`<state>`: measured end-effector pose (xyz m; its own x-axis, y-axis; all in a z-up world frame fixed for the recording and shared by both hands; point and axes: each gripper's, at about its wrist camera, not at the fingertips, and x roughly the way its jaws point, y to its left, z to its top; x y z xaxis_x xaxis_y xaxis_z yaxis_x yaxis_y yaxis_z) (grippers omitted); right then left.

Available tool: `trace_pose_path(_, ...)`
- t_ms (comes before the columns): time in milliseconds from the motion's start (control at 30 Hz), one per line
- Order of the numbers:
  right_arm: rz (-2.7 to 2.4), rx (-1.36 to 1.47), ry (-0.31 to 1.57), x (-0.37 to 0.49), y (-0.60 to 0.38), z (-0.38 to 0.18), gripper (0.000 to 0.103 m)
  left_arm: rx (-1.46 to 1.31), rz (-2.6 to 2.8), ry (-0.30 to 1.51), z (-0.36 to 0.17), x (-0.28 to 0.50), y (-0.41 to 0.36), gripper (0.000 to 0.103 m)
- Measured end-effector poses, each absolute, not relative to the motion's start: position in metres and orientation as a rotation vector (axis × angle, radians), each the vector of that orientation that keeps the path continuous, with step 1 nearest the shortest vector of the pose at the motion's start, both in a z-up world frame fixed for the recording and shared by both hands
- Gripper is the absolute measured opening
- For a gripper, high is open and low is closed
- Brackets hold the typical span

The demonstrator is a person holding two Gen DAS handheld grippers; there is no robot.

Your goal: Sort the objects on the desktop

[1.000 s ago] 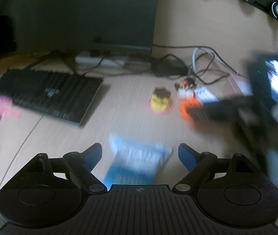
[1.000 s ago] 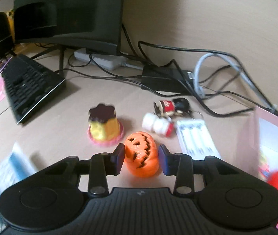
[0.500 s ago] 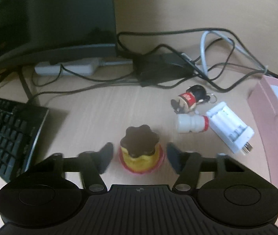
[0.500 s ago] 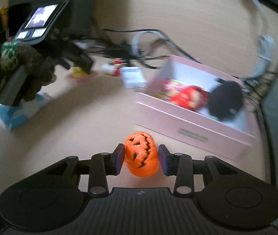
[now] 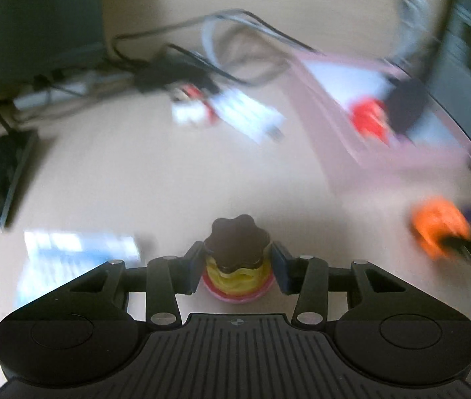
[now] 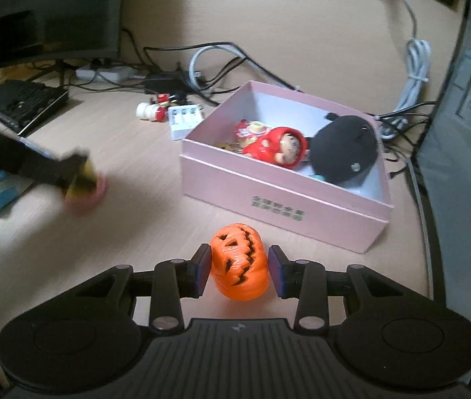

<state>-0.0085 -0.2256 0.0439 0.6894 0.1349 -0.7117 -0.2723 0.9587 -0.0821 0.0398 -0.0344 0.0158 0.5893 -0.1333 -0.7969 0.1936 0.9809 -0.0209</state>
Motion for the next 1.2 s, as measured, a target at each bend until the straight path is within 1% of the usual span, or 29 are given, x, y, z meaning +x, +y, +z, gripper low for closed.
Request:
trace_pose_path(100, 0.264, -0.228, 0.773, -0.009, -0.218, 0.041, 0.037, 0.102, -0.218, 0.927, 0.01, 0.006, -0.043, 0.051)
trace_pose_path(133, 0.272, -0.235, 0.771, -0.009, -0.216, 0.04, 0.037, 0.099, -0.222, 0.936, 0.009, -0.001, -0.045, 0.059)
trace_pose_path(167, 0.276, -0.235, 0.771, -0.01, -0.215, 0.04, 0.038, 0.095, -0.227, 0.934, 0.009, -0.005, -0.046, 0.065)
trace_pose_path(200, 0.278, -0.23, 0.772, -0.01, -0.214, 0.039, 0.045, 0.096, -0.226, 0.934, 0.009, -0.009, -0.048, 0.075)
trace_pose_path(233, 0.277, -0.224, 0.776, -0.01, -0.214, 0.037, 0.06, 0.102, -0.216, 0.931, 0.009, -0.011, -0.048, 0.08)
trace_pose_path(300, 0.268, -0.211, 0.772, -0.012, -0.215, 0.036, 0.075, 0.101, -0.199, 0.937, 0.009, -0.011, -0.046, 0.085)
trace_pose_path(333, 0.266, -0.206, 0.772, -0.014, -0.216, 0.035, 0.081, 0.095, -0.19, 0.942, 0.008, -0.012, -0.045, 0.091)
trace_pose_path(367, 0.267, -0.203, 0.774, -0.016, -0.217, 0.033, 0.084, 0.087, -0.183, 0.948, 0.007, -0.012, -0.043, 0.093)
trace_pose_path(400, 0.262, -0.202, 0.778, -0.019, -0.218, 0.031, 0.089, 0.077, -0.183, 0.952, 0.006, -0.013, -0.042, 0.095)
trace_pose_path(433, 0.257, -0.203, 0.784, -0.019, -0.219, 0.029, 0.092, 0.066, -0.188, 0.957, 0.006, -0.014, -0.041, 0.095)
trace_pose_path(567, 0.256, -0.201, 0.816, -0.025, -0.222, 0.019, 0.095, 0.067, -0.211, 0.955, 0.007, -0.017, -0.043, 0.097)
trace_pose_path(633, 0.256, -0.188, 0.824, -0.028, -0.224, 0.016, 0.099, 0.077, -0.219, 0.95, 0.008, -0.019, -0.046, 0.098)
trace_pose_path(800, 0.243, -0.128, 0.83, -0.032, -0.234, 0.012, 0.103, 0.076, -0.211, 0.929, 0.012, -0.022, -0.045, 0.099)
trace_pose_path(900, 0.236, -0.099, 0.838, -0.034, -0.238, 0.008, 0.103, 0.074, -0.206, 0.912, 0.014, -0.024, -0.043, 0.099)
trace_pose_path(1200, 0.207, -0.12, 0.812, -0.041, -0.242, 0.009, 0.103, 0.086, -0.212, 0.941, 0.013, -0.023, -0.045, 0.099)
